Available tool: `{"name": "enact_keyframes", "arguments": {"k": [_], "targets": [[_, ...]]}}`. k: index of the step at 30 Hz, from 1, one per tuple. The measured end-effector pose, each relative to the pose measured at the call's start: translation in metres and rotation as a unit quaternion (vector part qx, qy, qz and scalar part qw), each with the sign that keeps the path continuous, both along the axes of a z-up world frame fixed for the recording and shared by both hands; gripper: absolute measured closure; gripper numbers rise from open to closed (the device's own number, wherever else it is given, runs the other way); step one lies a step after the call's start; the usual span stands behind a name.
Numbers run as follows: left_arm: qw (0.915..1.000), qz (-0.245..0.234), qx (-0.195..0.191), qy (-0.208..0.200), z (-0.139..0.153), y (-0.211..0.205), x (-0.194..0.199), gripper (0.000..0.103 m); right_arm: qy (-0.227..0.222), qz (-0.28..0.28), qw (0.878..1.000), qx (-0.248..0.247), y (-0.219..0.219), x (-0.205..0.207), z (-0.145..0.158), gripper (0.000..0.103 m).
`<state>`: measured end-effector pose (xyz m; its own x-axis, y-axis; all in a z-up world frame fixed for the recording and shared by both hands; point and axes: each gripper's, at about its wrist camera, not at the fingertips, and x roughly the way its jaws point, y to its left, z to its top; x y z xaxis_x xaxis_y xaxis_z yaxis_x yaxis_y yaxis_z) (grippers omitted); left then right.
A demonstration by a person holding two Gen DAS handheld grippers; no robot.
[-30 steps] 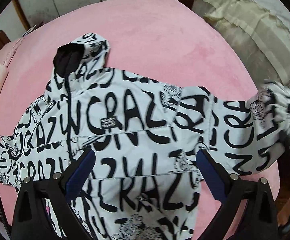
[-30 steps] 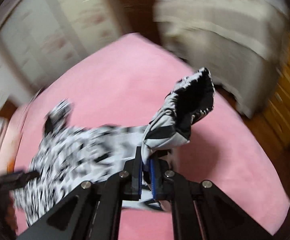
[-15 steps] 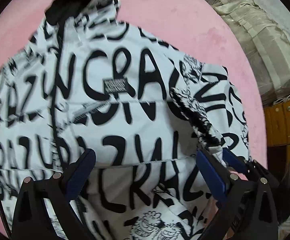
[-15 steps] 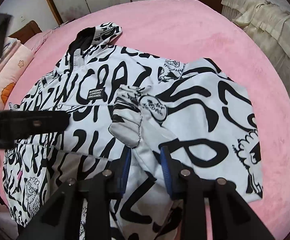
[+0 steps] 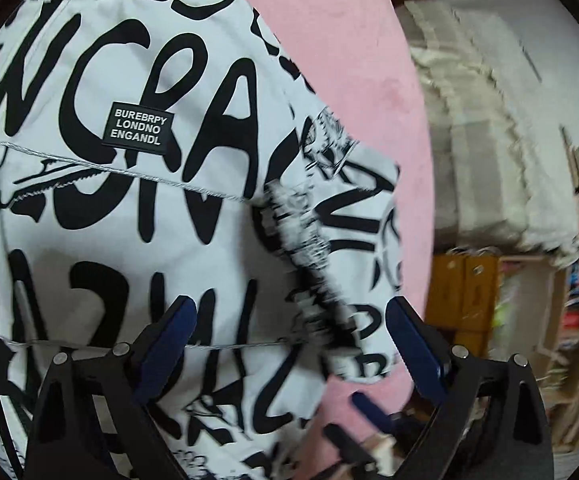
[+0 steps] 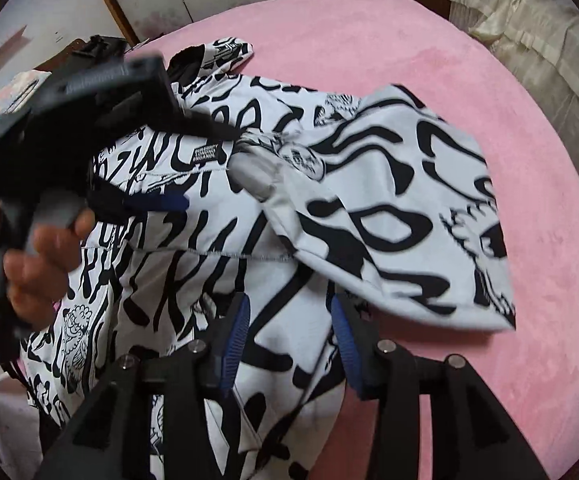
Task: Fold large clothes
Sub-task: 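Fold the held sleeve across the jacket body with the right tool, release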
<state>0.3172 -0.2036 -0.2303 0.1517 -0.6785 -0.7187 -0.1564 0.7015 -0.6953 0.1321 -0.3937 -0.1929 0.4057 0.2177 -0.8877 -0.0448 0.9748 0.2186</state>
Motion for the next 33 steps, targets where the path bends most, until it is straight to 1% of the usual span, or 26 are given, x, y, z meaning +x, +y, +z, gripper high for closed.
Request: {"name": "enact_keyframes", "arguments": {"k": [1,3,6,8,9,10,11,13,14,15,16,18,19,21,24,25,26,28,30,31,33], "targets": [[1.0,0.002,-0.005,0.004,-0.002,-0.001,0.001,0.008,0.003,-0.002,1.0,0.003,-0.002,-0.002,-0.001,0.06],[1.0,-0.005,-0.003,0.008,-0.004,-0.005,0.003,0.008,0.004,-0.004,1.0,0.008,-0.005,-0.004,-0.001,0.06],[0.9993,-0.028,0.013,0.019,-0.015,-0.019,0.005,0.008,0.001,-0.007,1.0,0.005,-0.009,-0.006,-0.001,0.06],[0.9989,-0.034,0.016,0.026,-0.022,-0.024,0.003,0.008,0.001,-0.01,1.0,0.003,-0.012,-0.005,0.0,0.06],[0.9988,-0.037,0.013,0.029,-0.025,-0.027,0.003,0.014,0.001,-0.012,1.0,0.002,-0.013,-0.005,0.0,0.06],[0.9986,-0.042,0.007,0.031,-0.028,-0.033,0.004,0.029,0.001,-0.013,1.0,0.001,-0.015,-0.005,0.0,0.06],[0.9983,-0.047,0.002,0.033,-0.029,-0.036,0.005,0.038,0.001,-0.016,1.0,-0.002,-0.017,-0.005,0.0,0.06],[0.9976,-0.061,-0.003,0.032,-0.03,-0.048,0.008,0.074,0.004,-0.026,1.0,-0.006,-0.023,-0.006,-0.001,0.06],[0.9973,-0.068,0.006,0.027,-0.027,-0.053,0.008,0.081,0.008,-0.034,0.999,-0.007,-0.026,-0.006,-0.003,0.06],[0.9965,-0.078,0.026,0.019,-0.022,-0.057,0.008,0.084,0.013,-0.043,0.999,-0.005,-0.03,-0.006,-0.005,0.06],[0.9942,-0.091,0.057,0.0,-0.013,-0.065,0.009,0.088,0.019,-0.054,0.998,-0.003,-0.035,-0.006,-0.008,0.06],[0.9903,-0.105,0.087,-0.027,0.003,-0.072,0.01,0.09,0.029,-0.073,0.997,0.0,-0.043,-0.005,-0.013,0.06],[0.9871,-0.112,0.105,-0.046,0.017,-0.075,0.011,0.09,0.035,-0.082,0.996,0.0,-0.047,-0.006,-0.015,0.06],[0.9772,-0.114,0.146,-0.104,0.055,-0.077,0.013,0.09,0.042,-0.099,0.994,0.0,-0.054,-0.005,-0.019,0.06],[0.9633,-0.094,0.176,-0.179,0.108,-0.066,0.015,0.09,0.043,-0.116,0.992,0.002,-0.06,-0.005,-0.021,0.06],[0.9598,-0.087,0.184,-0.194,0.12,-0.059,0.015,0.09,0.043,-0.118,0.992,0.002,-0.061,-0.004,-0.021,0.06],[0.9528,-0.075,0.199,-0.216,0.136,-0.051,0.015,0.09,0.042,-0.12,0.992,0.003,-0.061,-0.002,-0.021,0.06],[0.9403,-0.057,0.229,-0.245,0.156,-0.033,0.012,0.09,0.039,-0.119,0.992,0.005,-0.06,0.002,-0.021,0.06],[0.9296,-0.041,0.26,-0.258,0.167,-0.013,0.01,0.09,0.035,-0.114,0.993,0.007,-0.055,0.009,-0.023,0.06],[0.926,-0.035,0.274,-0.258,0.17,-0.004,0.008,0.09,0.035,-0.113,0.993,0.006,-0.052,0.014,-0.025,0.06],[0.9217,-0.028,0.292,-0.254,0.17,0.013,0.002,0.09,0.035,-0.111,0.993,0.011,-0.047,0.023,-0.028,0.06]]}}
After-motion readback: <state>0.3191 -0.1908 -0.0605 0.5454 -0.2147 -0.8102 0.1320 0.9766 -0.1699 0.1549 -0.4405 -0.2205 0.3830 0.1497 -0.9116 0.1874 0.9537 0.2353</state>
